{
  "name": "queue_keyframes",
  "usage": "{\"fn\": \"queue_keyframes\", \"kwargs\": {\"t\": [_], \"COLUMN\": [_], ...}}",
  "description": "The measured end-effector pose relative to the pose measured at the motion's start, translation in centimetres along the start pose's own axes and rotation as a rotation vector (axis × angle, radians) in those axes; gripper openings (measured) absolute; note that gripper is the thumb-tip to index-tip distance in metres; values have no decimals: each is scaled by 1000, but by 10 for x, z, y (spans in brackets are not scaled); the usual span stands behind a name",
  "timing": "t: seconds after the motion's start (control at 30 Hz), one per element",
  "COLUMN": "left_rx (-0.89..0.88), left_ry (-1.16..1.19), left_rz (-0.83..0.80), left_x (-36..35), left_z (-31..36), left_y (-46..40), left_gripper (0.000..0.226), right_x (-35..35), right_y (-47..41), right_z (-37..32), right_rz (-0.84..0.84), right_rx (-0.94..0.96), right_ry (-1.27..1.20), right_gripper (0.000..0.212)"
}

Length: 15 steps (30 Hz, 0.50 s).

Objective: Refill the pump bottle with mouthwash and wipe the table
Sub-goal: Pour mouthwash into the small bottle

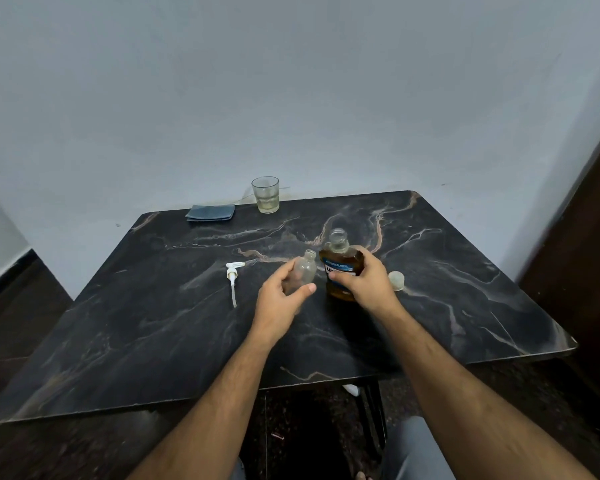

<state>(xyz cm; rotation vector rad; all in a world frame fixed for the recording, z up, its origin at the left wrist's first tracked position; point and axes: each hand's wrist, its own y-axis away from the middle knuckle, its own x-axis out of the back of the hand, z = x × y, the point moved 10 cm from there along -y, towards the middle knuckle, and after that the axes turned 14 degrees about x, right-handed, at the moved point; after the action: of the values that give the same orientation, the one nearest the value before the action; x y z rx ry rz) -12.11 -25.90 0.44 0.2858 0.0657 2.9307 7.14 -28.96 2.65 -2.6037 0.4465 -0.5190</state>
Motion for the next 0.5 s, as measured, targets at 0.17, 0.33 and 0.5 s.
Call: {"fn": "queue_keyframes", "kwargs": {"t": [0.17,0.33,0.5], "left_rx": [-31,-73,-114], "left_ry": [103,164,150], "left_rz": [-35,-76,-90], "left_x": [8,13,20], "left_z": [18,46,64], "left_y": [21,39,45], "left_gripper": [57,49,51], "right_x": [4,12,23], "right_y": [-2,-9,-12], "right_z": [-32,-62,-87], "right_rz": [14,4,-5], "right_rx": [121,239,337], "right_ry": [161,245,303], "right_gripper": [46,42,43]}}
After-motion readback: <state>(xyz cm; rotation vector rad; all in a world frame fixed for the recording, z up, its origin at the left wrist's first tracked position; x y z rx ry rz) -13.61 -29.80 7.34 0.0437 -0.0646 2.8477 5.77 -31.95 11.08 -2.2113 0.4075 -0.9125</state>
